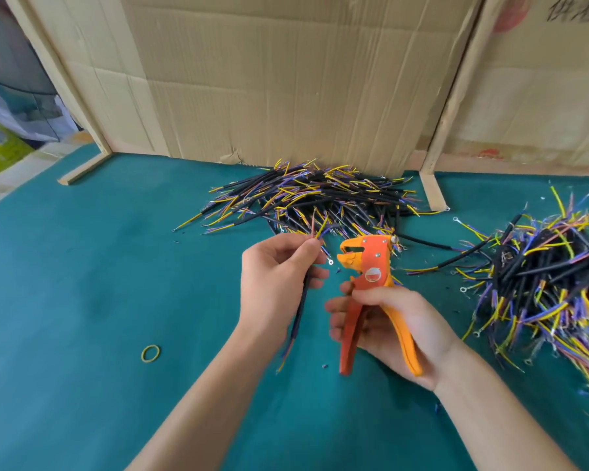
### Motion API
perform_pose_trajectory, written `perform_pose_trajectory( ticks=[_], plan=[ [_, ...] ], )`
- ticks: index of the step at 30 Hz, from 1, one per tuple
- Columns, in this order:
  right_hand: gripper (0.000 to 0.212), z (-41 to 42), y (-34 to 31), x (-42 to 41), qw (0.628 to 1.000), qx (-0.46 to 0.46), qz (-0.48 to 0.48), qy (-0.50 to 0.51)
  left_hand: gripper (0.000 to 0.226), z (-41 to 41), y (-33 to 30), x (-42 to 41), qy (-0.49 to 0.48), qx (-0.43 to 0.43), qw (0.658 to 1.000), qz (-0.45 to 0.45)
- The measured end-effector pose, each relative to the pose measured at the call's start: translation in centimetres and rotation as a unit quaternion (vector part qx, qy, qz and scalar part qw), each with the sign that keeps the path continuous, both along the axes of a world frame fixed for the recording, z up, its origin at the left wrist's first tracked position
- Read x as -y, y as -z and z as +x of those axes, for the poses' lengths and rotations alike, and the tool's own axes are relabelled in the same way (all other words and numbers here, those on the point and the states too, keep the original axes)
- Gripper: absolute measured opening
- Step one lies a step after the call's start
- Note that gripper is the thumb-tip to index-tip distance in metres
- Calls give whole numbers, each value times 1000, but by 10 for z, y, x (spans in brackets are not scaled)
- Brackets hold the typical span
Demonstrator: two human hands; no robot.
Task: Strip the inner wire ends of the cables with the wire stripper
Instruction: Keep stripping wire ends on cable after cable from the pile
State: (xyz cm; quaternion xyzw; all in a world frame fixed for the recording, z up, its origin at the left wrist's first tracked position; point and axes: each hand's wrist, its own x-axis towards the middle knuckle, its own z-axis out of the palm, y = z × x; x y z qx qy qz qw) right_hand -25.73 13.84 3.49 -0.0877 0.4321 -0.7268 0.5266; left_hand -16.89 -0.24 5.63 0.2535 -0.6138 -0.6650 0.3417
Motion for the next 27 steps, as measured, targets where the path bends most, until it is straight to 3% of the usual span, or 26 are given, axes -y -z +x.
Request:
perform_pose_trajectory(
  ticks=[3, 7, 9, 11, 14, 16, 19, 23, 27],
  plan=[
    [19, 3, -3, 2, 1000, -18, -15, -7, 16, -33, -36, -33, 67, -25, 996, -43],
    [20, 5, -3, -1, 999, -9, -45, -2, 8, -102, -81, -74, 126, -45, 990, -33],
    [11, 6, -4, -3, 998, -12, -58, -8, 20, -126, -86, -84, 128, 14, 980, -153],
    [8, 4, -3, -3, 998, -12, -65, -10, 24, -134, -69, -80, 113, 124, 944, -283],
    [15, 0, -2, -3, 999, 14, -40, -8, 17, -117, -33, -49, 57, 232, 914, -327],
    [24, 1, -1, -3, 999, 25, -25, -39, 18, -102, -18, -21, -31, 279, 888, -364],
    [46, 0, 2, -2, 1000, 8, -16, -25, 15, -83, -5, 21, -130, 311, 880, -334],
    [52, -6, 2, -4, 996, 64, -42, 50, 38, -72, 17, 30, -56, 454, 840, -290],
    [54, -5, 3, -5, 996, 63, -47, 51, 26, -79, 24, 18, -78, 453, 844, -277]
  ],
)
